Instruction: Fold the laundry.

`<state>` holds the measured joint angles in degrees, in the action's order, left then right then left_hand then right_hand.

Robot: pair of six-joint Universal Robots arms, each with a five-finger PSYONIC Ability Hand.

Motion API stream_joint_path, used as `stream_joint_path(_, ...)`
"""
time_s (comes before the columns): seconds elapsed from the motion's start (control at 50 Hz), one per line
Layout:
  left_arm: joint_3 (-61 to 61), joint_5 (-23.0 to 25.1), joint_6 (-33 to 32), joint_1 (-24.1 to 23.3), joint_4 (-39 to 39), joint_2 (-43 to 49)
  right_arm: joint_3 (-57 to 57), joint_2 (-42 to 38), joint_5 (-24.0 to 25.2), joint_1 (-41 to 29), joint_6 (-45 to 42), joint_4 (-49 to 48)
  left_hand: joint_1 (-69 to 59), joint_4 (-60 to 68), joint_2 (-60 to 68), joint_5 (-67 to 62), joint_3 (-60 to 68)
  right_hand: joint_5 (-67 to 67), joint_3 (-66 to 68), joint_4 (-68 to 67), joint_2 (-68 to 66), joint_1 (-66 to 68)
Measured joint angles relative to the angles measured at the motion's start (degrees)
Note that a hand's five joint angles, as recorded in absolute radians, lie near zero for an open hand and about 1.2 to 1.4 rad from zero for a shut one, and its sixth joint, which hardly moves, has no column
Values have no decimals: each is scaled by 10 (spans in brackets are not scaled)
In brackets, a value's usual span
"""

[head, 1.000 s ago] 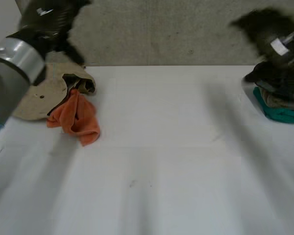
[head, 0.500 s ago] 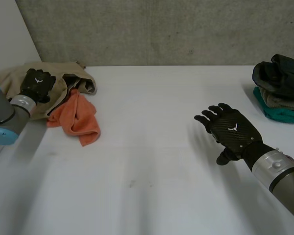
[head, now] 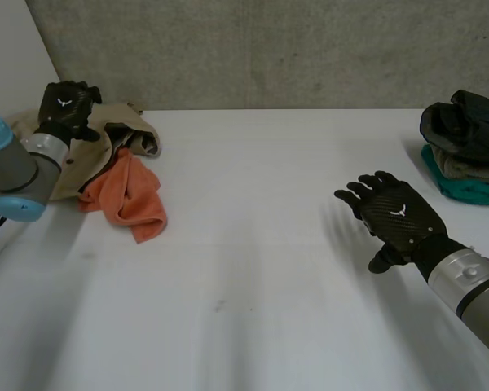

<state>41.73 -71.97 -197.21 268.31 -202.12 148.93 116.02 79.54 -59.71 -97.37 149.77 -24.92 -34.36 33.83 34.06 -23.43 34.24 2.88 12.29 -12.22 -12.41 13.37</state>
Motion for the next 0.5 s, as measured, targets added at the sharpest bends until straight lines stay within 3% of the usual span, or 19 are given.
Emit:
stream_joint_path(0.34, -167, 4, -2, 5, 62, 146, -4, -6, 1, 1, 0, -6, 50, -54, -50, 51, -48, 0, 0, 0, 0, 0)
stream_joint_path(0.38, -177, 4, -2, 4, 63, 154, -5, -10, 1, 1, 0, -6, 13, -22, -20, 19, -19, 0, 0, 0, 0, 0)
stream_joint_path(0.42, -186, 3, -2, 4, 63, 158, -5, -13, 1, 1, 0, -6, -236, 215, 226, -213, 213, 0, 0, 0, 0, 0)
stream_joint_path(0.44, -188, 3, -2, 3, 63, 158, -6, -15, 1, 1, 0, -7, -281, 270, 277, -266, 272, 0, 0, 0, 0, 0)
stream_joint_path(0.5, -192, -4, -2, -2, 61, 152, -6, -18, 1, 1, -1, -7, -298, 343, 339, -311, 334, 0, 0, 0, 0, 0)
